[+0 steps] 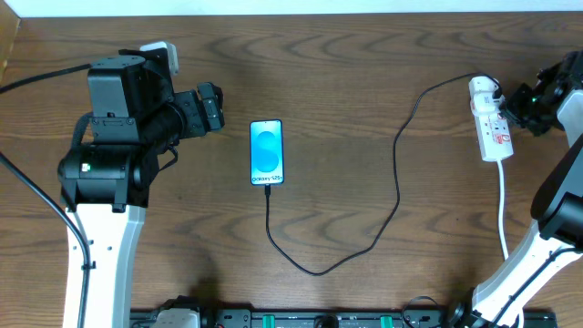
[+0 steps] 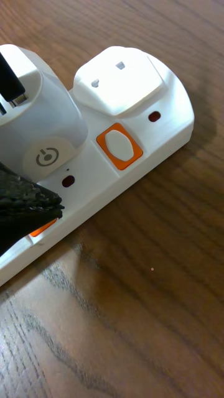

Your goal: Plug charger to phone and switch on socket

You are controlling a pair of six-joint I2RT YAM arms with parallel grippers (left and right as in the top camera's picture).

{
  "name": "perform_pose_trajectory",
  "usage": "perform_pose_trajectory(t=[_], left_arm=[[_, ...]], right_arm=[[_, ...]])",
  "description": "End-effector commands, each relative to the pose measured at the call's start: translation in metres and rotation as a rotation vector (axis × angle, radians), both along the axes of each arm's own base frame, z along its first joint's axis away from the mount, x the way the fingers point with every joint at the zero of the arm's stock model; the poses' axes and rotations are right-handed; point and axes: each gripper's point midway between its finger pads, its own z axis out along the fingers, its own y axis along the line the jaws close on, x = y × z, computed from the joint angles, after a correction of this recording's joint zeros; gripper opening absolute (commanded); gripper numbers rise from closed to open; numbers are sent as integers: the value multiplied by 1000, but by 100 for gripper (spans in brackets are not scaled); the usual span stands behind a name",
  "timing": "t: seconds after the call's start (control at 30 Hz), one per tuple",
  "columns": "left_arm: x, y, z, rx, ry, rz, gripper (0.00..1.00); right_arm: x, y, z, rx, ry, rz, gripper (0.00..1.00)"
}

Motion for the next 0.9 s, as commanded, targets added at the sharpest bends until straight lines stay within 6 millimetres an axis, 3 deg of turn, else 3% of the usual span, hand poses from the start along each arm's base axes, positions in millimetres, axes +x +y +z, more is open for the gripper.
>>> perform_pose_trajectory(t=[0.0, 0.5, 0.87], left_arm=[[0, 3, 2, 2, -3, 14, 93], [-1, 3, 1, 2, 1, 15, 93], [-1, 3, 1, 2, 1, 14, 93]], right_arm=[[-16, 70, -36, 146, 104, 132, 1], [-18, 83, -36, 140, 106, 204, 1], [-14, 101, -27, 227, 47, 279, 1]])
